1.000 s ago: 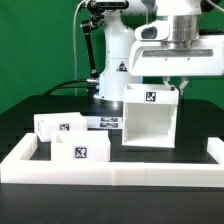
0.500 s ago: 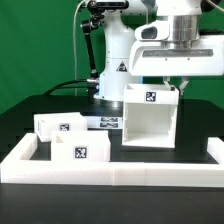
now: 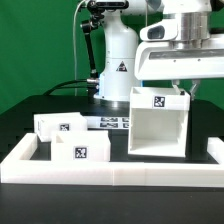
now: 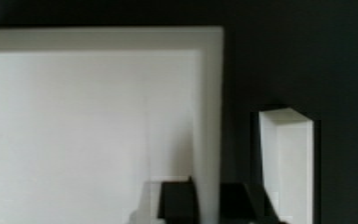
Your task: Assemble drawer
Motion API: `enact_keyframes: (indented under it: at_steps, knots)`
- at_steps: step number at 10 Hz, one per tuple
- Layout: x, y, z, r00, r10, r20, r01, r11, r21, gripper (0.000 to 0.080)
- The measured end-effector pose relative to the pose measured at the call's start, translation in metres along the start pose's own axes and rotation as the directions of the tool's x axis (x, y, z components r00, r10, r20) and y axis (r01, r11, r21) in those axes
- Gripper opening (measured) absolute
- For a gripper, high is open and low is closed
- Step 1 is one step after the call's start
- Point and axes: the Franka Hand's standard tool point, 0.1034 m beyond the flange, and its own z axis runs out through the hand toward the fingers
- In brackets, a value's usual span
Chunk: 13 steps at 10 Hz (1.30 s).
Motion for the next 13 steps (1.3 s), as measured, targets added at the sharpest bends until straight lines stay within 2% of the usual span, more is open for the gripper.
enact_keyframes:
  at_steps: [2,6,8,11,13]
  knots:
    - [0.033,-0.007,-0.001,1.000,0.006,-0.030,-0.005,1.000,0.017,0.0038]
    - [0.078,-0.015,-0.002,0.997,0.013,-0.076,-0.010,0.999,0.038,0.0039]
    - [0.088,-0.018,-0.003,0.996,0.016,-0.088,-0.012,0.999,0.044,0.0039]
    - [0.089,-0.019,-0.005,0.996,0.025,-0.090,-0.021,0.999,0.046,0.0039]
    - [0.090,-0.021,-0.006,0.984,0.153,-0.088,-0.148,0.987,0.061,0.0039]
